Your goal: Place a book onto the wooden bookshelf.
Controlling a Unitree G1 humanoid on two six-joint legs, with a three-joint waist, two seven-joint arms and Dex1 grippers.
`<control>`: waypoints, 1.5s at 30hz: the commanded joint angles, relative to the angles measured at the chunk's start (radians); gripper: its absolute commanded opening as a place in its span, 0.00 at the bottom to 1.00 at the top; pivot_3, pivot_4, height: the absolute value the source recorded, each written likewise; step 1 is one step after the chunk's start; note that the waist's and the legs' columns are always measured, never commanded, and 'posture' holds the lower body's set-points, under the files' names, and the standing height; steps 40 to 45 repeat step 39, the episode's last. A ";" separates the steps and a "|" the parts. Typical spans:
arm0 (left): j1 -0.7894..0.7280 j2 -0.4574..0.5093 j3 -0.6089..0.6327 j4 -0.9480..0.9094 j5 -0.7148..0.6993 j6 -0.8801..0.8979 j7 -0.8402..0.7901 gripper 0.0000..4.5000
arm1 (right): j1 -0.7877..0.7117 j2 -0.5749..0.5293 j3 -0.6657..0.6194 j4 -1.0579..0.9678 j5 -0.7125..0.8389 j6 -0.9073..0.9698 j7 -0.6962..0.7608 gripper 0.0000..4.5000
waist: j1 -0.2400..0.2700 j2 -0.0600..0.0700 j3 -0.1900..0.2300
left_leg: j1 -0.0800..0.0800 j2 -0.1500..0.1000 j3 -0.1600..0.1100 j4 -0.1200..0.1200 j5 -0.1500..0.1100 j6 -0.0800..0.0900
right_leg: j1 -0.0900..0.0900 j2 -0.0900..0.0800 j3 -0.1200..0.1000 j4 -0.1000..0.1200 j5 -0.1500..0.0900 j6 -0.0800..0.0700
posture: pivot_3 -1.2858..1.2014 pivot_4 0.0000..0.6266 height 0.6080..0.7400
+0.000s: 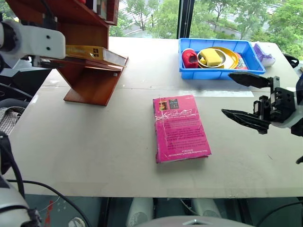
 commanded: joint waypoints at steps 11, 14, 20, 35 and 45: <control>0.426 -0.016 0.672 -0.814 -0.893 1.279 0.079 0.97 | -0.085 0.050 -0.005 0.035 0.044 0.000 -0.064 1.00 | 0.000 0.000 0.000 | -0.010 0.002 -0.010 0.003 0.000 0.000 | -0.008 0.000 -0.004 0.003 0.000 0.000 | 0.52 0.24 1.00; 0.396 -0.132 0.757 -0.970 -1.136 1.568 0.259 0.97 | -0.113 0.049 -0.005 0.052 0.053 0.007 -0.069 1.00 | 0.003 0.000 0.000 | -0.008 0.001 -0.013 0.004 0.000 0.000 | -0.005 0.000 -0.005 0.004 0.000 0.000 | 0.52 0.24 1.00; 0.630 -0.482 0.791 -1.249 -1.371 1.672 0.590 0.97 | -0.084 0.044 -0.040 0.016 0.058 0.014 -0.114 1.00 | 0.002 0.002 -0.002 | -0.005 -0.001 -0.013 0.006 0.000 -0.001 | -0.004 -0.002 -0.004 0.010 0.000 0.000 | 0.52 0.24 1.00; 1.359 -0.523 0.618 -1.205 -0.924 1.093 0.544 0.97 | 0.625 -0.127 -0.320 0.034 -0.267 -0.013 -0.015 1.00 | 0.003 0.002 -0.004 | -0.002 -0.003 -0.012 0.003 0.001 -0.002 | -0.003 0.000 -0.002 0.009 -0.001 -0.002 | 0.52 0.24 1.00; 1.419 -0.493 0.598 -1.134 -0.888 0.994 0.467 0.97 | 0.692 -0.138 -0.335 0.083 -0.333 -0.064 0.028 1.00 | 0.003 0.002 -0.004 | 0.000 -0.003 -0.011 0.003 0.001 -0.002 | -0.001 0.000 -0.002 0.008 -0.003 -0.005 | 0.52 0.24 1.00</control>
